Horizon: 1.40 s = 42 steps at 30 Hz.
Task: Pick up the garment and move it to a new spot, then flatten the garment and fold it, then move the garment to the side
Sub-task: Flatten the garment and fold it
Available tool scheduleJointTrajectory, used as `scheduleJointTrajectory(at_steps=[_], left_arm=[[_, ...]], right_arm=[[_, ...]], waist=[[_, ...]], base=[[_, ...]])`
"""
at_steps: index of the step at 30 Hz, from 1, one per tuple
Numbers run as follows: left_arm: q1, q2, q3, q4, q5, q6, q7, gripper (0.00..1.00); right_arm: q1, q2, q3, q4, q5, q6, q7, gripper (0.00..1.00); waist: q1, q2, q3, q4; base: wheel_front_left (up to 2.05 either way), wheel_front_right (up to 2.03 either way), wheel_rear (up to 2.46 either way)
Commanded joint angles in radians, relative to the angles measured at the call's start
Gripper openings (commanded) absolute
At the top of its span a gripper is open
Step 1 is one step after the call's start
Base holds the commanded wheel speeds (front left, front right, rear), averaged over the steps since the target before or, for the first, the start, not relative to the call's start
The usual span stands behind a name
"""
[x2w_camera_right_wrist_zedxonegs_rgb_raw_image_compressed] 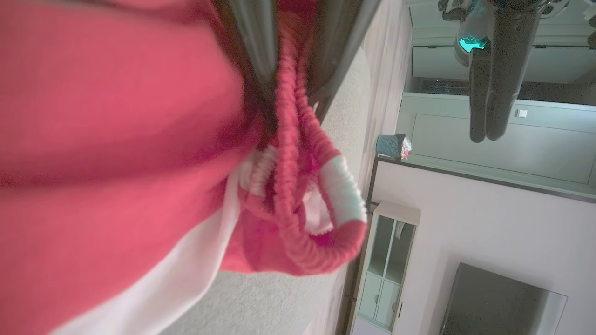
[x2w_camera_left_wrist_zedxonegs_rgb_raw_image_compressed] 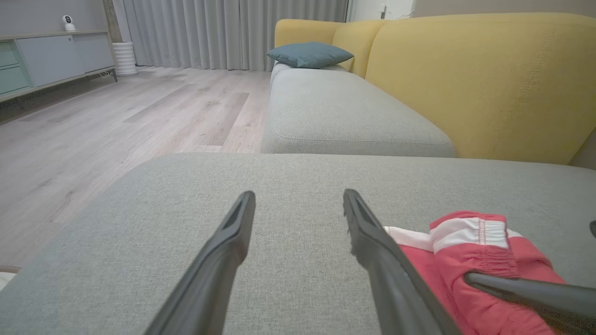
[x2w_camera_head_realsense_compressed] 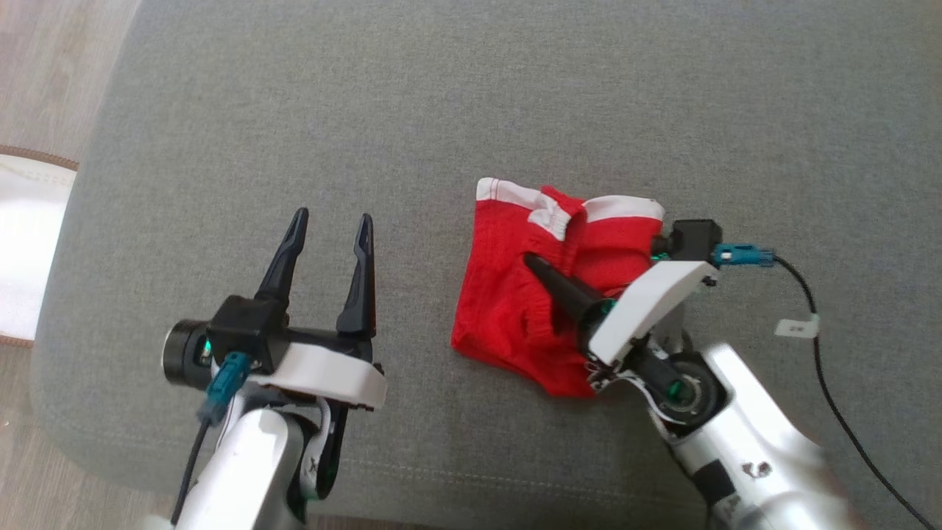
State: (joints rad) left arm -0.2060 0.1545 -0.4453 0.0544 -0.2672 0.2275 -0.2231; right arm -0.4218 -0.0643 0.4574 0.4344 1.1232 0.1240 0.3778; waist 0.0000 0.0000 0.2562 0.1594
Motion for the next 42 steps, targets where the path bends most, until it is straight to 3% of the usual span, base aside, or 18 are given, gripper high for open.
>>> scheduleJointTrajectory(at_steps=[1, 2, 5, 8, 13, 17, 21, 25, 29, 34, 42], left_arm=[[-0.047, 0.006, 0.027, -0.026, -0.010, -0.004, -0.010, 1.00], [-0.048, 0.006, 0.027, -0.023, -0.011, -0.005, -0.011, 1.00], [-0.050, 0.004, 0.027, -0.017, -0.013, -0.004, -0.014, 1.00], [-0.051, 0.002, 0.027, -0.015, -0.014, -0.002, -0.017, 1.00], [-0.050, 0.008, 0.034, -0.012, -0.016, 0.003, -0.021, 1.00], [-0.039, 0.016, 0.045, -0.015, -0.020, 0.012, -0.023, 1.00], [-0.018, 0.033, 0.061, -0.023, -0.025, 0.023, -0.022, 1.00], [0.008, 0.052, 0.076, -0.034, -0.032, 0.034, -0.016, 1.00], [0.028, 0.065, 0.084, -0.043, -0.037, 0.040, -0.008, 1.00], [0.064, 0.086, 0.093, -0.059, -0.045, 0.049, 0.007, 1.00], [0.130, 0.104, 0.097, -0.075, -0.061, 0.062, 0.026, 1.00]], right_arm=[[-0.047, 0.014, 0.049, -0.008, 0.018, 0.007, -0.043, 0.29], [-0.059, 0.014, 0.073, 0.008, 0.018, 0.007, -0.062, 1.00], [-0.087, 0.014, 0.136, 0.036, 0.014, 0.007, -0.115, 1.00], [-0.114, 0.014, 0.179, 0.048, -0.069, 0.007, -0.214, 1.00], [-0.126, -0.048, 0.220, 0.011, -0.210, 0.007, -0.396, 1.00], [-0.094, -0.119, 0.185, -0.020, -0.298, 0.007, -0.513, 1.00], [-0.026, -0.191, 0.080, -0.056, -0.378, 0.007, -0.574, 1.00], [0.071, -0.242, -0.062, -0.116, -0.468, 0.007, -0.588, 1.00], [0.157, -0.252, -0.182, -0.181, -0.546, 0.007, -0.574, 1.00], [0.301, -0.212, -0.344, -0.346, -0.674, 0.007, -0.498, 1.00], [0.444, -0.131, -0.433, -0.555, -0.789, 0.007, -0.367, 1.00]], waist=[[0.0000, 0.0000, 0.003, 0.001], [0.0000, 0.0000, 0.003, 0.001], [0.0000, 0.0000, 0.004, -0.004], [0.0000, 0.0000, 0.005, -0.010], [0.0000, 0.0000, -0.001, -0.028], [0.0000, 0.0000, -0.016, -0.052], [0.0000, 0.0000, -0.034, -0.084], [0.0000, 0.0000, -0.057, -0.114], [0.0000, 0.0000, -0.076, -0.134], [0.0000, 0.0000, -0.109, -0.163], [0.0000, 0.0000, -0.180, -0.178]], base=[[0.00, 0.00, 0.00], [0.00, 0.00, 0.00], [0.00, 0.00, 0.00], [0.00, 0.00, 0.00], [0.00, 0.00, 0.00], [0.00, 0.00, 0.00], [0.00, 0.00, 0.00], [0.00, 0.00, 0.00], [0.00, 0.00, 0.00], [0.00, 0.00, 0.00], [0.00, 0.00, 0.00]])
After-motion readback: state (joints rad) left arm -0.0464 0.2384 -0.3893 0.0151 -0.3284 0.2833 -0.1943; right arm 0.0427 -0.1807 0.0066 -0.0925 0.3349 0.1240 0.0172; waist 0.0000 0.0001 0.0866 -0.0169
